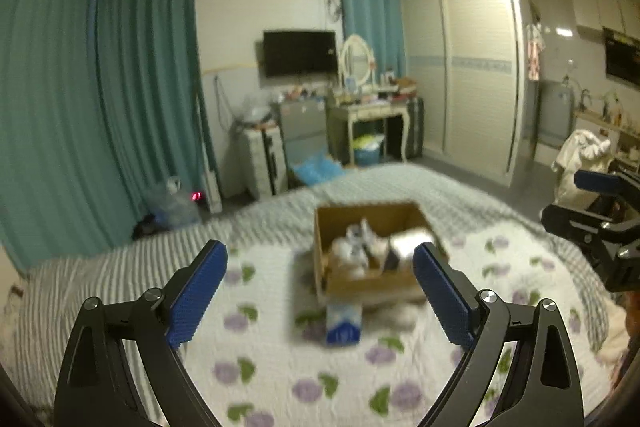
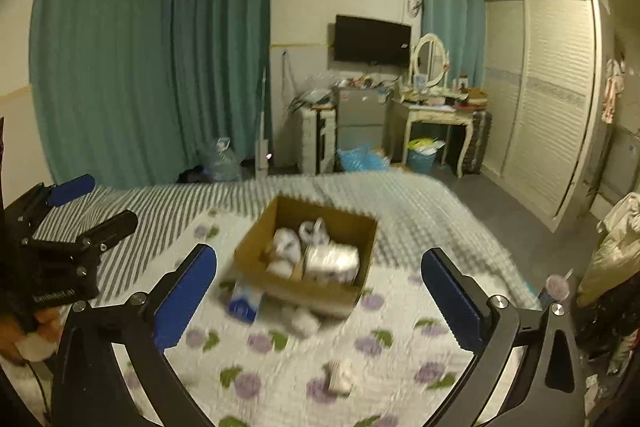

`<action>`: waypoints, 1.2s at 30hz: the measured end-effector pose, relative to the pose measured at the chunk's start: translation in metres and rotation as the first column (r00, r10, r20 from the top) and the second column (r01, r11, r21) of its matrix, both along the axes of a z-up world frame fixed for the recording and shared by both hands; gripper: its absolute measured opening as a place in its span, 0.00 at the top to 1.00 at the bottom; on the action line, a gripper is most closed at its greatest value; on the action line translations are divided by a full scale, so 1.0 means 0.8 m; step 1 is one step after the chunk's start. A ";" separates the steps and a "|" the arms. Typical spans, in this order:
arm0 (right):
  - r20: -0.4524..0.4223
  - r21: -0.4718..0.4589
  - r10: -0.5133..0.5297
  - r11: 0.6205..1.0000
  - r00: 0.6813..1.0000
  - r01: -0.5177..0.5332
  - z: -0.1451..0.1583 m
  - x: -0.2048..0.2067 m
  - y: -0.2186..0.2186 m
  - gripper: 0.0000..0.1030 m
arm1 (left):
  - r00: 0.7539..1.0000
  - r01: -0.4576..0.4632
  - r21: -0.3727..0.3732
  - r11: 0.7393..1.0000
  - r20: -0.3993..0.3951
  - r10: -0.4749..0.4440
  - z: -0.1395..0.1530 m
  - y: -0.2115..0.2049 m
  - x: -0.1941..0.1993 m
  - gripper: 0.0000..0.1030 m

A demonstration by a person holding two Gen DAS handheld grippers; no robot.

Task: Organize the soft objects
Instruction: 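Move both tools back toward the remaining items on the quilt, then grasp the white plastic piece with the left tool while the right tool grasps the white mask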

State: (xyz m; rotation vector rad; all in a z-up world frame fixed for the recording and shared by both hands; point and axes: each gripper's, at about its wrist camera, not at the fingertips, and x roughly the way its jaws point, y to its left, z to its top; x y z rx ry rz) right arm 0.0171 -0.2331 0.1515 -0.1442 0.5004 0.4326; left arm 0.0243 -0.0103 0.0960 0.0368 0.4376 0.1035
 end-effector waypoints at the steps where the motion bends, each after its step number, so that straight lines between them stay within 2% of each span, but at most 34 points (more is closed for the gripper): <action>1: -0.002 -0.007 0.005 1.000 1.000 -0.005 -0.016 -0.003 0.000 0.00 | 1.000 -0.008 -0.002 1.000 -0.021 0.008 -0.015 0.000 -0.003 0.07; 7: -0.056 -0.106 0.041 0.993 0.998 -0.047 -0.123 0.001 0.009 0.00 | 0.984 -0.049 -0.041 0.998 -0.170 0.041 -0.124 -0.013 -0.016 0.07; 11: -0.119 -0.119 0.056 0.990 0.991 -0.070 -0.175 0.026 0.009 0.00 | 0.960 -0.100 -0.086 0.991 -0.271 0.073 -0.201 -0.014 -0.018 0.08; 13: -0.128 -0.143 0.062 0.986 0.990 -0.080 -0.196 0.036 0.007 0.01 | 0.942 -0.138 -0.080 0.987 -0.319 0.105 -0.234 -0.014 -0.016 0.09; 16: -0.224 -0.184 0.060 0.977 0.973 -0.103 -0.235 0.057 0.003 0.14 | 0.924 -0.179 -0.075 0.981 -0.356 0.141 -0.264 -0.009 -0.018 0.09; 20: -0.301 -0.128 0.055 0.987 0.952 -0.098 -0.264 0.081 -0.008 0.18 | 0.894 -0.255 -0.081 0.964 -0.399 0.203 -0.293 0.005 -0.022 0.09; 23: -0.354 -0.114 0.052 0.989 0.934 -0.099 -0.280 0.094 -0.010 0.28 | 0.875 -0.279 -0.107 0.954 -0.437 0.207 -0.315 0.014 -0.024 0.10; 25: -0.378 -0.100 0.048 0.991 0.925 -0.092 -0.288 0.098 -0.013 0.29 | 0.864 -0.272 -0.125 0.954 -0.468 0.185 -0.329 0.014 -0.024 0.15; 29: -0.440 -0.111 0.024 0.990 0.898 -0.081 -0.308 0.108 -0.014 0.50 | 0.874 -0.256 -0.130 0.958 -0.454 0.172 -0.332 0.012 -0.023 0.15; 30: -0.447 -0.118 0.019 0.990 0.894 -0.079 -0.311 0.109 -0.013 0.53 | 0.878 -0.249 -0.142 0.958 -0.451 0.161 -0.332 0.013 -0.022 0.21; 32: -0.452 -0.138 -0.002 0.988 0.892 -0.068 -0.315 0.109 -0.014 0.66 | 0.883 -0.235 -0.167 0.958 -0.449 0.138 -0.331 0.014 -0.021 0.27; 34: -0.446 -0.139 -0.008 0.988 0.895 -0.060 -0.314 0.107 -0.017 0.73 | 0.887 -0.223 -0.175 0.959 -0.445 0.125 -0.328 0.014 -0.017 0.37; 35: -0.445 -0.133 -0.006 0.989 0.895 -0.060 -0.313 0.106 -0.019 0.75 | 0.890 -0.218 -0.178 0.960 -0.441 0.120 -0.327 0.014 -0.018 0.39; 36: -0.446 -0.128 -0.003 0.990 0.895 -0.060 -0.312 0.105 -0.020 0.75 | 0.892 -0.210 -0.182 0.961 -0.437 0.112 -0.326 0.014 -0.018 0.46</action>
